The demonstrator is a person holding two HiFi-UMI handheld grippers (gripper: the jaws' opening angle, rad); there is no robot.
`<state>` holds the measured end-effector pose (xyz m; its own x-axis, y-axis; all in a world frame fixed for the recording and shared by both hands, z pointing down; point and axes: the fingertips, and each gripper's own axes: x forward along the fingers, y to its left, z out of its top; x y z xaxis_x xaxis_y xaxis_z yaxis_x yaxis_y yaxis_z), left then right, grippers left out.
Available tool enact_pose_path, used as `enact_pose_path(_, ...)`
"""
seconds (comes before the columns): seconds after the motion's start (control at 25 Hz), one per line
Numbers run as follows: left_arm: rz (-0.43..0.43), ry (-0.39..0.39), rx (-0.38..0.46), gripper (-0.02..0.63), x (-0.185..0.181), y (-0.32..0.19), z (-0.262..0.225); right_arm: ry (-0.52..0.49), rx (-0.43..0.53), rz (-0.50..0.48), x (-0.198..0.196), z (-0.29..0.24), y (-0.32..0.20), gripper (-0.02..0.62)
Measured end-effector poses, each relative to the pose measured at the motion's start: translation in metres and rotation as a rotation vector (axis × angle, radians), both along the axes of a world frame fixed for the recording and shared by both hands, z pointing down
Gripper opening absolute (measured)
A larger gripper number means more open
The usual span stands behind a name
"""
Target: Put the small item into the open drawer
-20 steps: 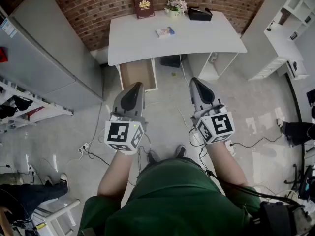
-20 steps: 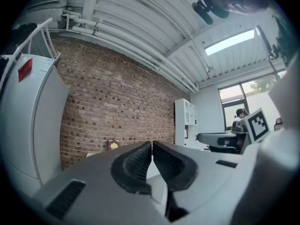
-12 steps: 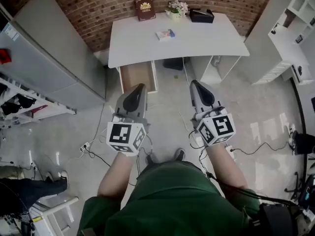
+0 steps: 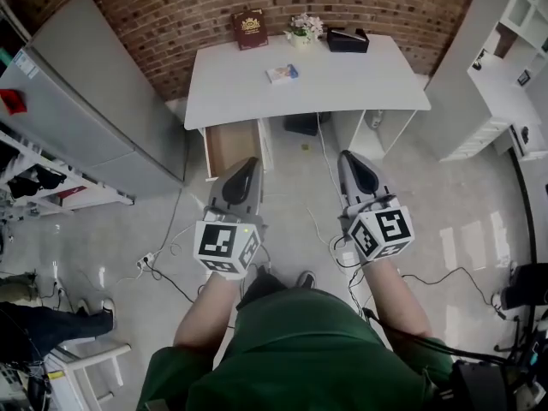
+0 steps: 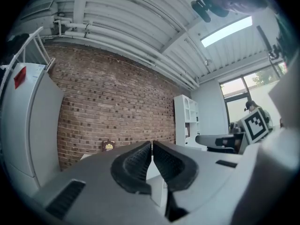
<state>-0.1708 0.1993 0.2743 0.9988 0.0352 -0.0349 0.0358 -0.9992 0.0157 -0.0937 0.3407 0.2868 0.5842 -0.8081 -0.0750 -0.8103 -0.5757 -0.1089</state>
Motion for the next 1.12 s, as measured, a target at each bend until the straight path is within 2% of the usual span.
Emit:
enact_pose_path(0.36, -0.009, -0.037, -0.034, 0.012, 0.038, -0.008, 0.016, -0.049, -0.023, 0.023, 0.033, 0.019, 0.006, 0.003)
enact_pose_path(0.64, 0.02, -0.033, -0.059, 0.012, 0.086, -0.027, 0.023, -0.061, -0.055, 0.07, 0.074, 0.026, -0.003, 0.003)
enact_pose_path(1.12, 0.057, -0.024, -0.103, 0.012, 0.168, -0.108, 0.025, -0.062, -0.118, 0.108, 0.144, 0.026, -0.081, 0.003)
